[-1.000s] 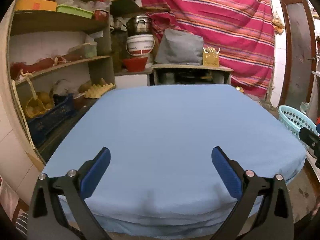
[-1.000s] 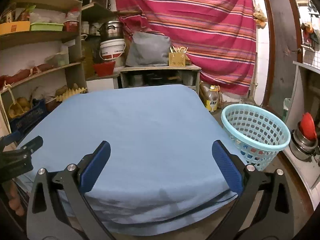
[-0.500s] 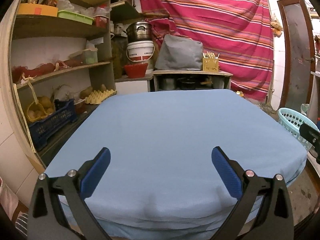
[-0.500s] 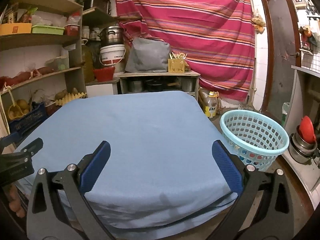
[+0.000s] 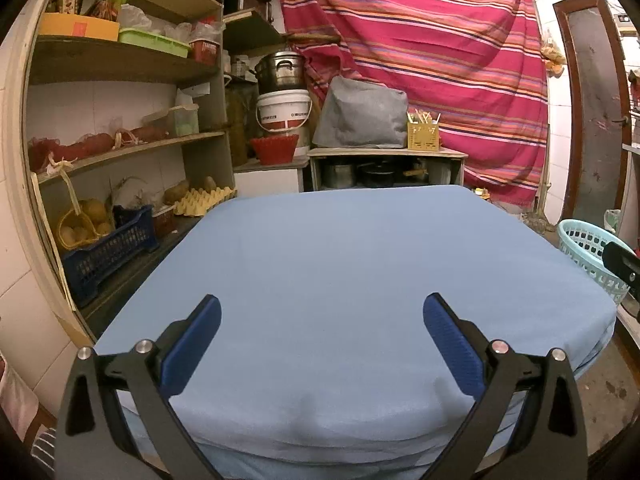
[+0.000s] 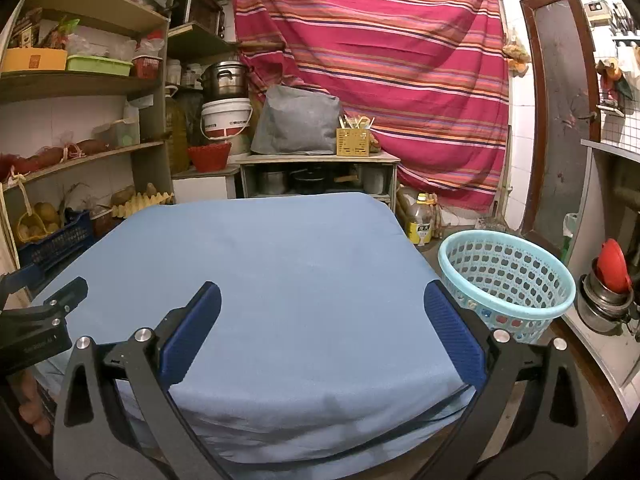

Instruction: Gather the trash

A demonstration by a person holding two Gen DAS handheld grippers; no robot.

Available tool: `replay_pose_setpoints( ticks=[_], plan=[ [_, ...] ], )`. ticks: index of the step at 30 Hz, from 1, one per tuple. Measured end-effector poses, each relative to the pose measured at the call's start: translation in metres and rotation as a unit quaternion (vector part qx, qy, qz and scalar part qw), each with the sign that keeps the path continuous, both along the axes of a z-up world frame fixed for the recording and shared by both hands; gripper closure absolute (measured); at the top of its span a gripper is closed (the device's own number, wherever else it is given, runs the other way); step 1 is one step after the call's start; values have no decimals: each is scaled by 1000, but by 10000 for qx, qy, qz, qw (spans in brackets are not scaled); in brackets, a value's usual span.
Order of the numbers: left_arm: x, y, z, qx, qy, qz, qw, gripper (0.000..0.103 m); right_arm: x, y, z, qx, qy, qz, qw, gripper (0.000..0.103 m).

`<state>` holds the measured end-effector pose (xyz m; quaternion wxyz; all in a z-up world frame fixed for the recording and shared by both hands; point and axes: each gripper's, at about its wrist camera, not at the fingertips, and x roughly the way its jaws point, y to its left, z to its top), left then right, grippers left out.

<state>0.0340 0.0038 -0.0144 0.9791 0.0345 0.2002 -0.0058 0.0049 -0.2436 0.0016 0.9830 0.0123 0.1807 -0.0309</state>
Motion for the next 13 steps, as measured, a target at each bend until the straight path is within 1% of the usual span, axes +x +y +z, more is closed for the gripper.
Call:
replay_pose_setpoints(
  ticks=[13],
  plan=[
    [0, -3, 0, -55, 62, -122, 9999, 4, 0, -1, 0, -1, -1, 8, 10000, 4]
  ],
)
